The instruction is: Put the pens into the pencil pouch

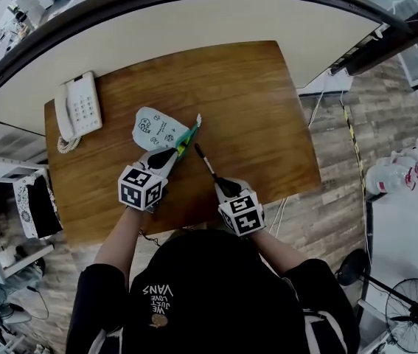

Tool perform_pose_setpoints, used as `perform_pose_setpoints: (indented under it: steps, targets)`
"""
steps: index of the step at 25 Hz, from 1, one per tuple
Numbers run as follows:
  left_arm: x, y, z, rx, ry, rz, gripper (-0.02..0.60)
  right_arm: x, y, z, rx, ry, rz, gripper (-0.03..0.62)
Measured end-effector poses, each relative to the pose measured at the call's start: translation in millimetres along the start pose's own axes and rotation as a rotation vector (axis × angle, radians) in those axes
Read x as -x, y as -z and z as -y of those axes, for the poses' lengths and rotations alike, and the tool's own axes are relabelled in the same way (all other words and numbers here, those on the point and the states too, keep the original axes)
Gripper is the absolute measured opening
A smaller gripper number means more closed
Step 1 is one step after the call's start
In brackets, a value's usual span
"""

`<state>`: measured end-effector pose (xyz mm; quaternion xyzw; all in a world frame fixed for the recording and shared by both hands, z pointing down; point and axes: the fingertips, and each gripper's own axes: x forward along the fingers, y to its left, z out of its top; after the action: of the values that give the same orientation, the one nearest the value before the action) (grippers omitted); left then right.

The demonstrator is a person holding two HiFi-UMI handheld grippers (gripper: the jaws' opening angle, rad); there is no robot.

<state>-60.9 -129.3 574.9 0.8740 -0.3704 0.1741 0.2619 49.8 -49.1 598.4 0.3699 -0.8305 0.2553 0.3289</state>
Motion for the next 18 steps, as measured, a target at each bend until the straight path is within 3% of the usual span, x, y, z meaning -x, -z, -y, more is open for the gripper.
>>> perform_pose_setpoints:
  steps: [8, 18]
  targets:
    - [4.5, -0.8, 8.2, 0.003, 0.027, 0.018, 0.027, -21.1, -4.5, -30.3, 0.132, -0.101, -0.040, 0.051]
    - [2.2, 4.4, 23.9, 0.037, 0.078, 0.037, 0.027, -63.5, -50.7, -36.4, 0.303, -0.173, -0.045, 0.052]
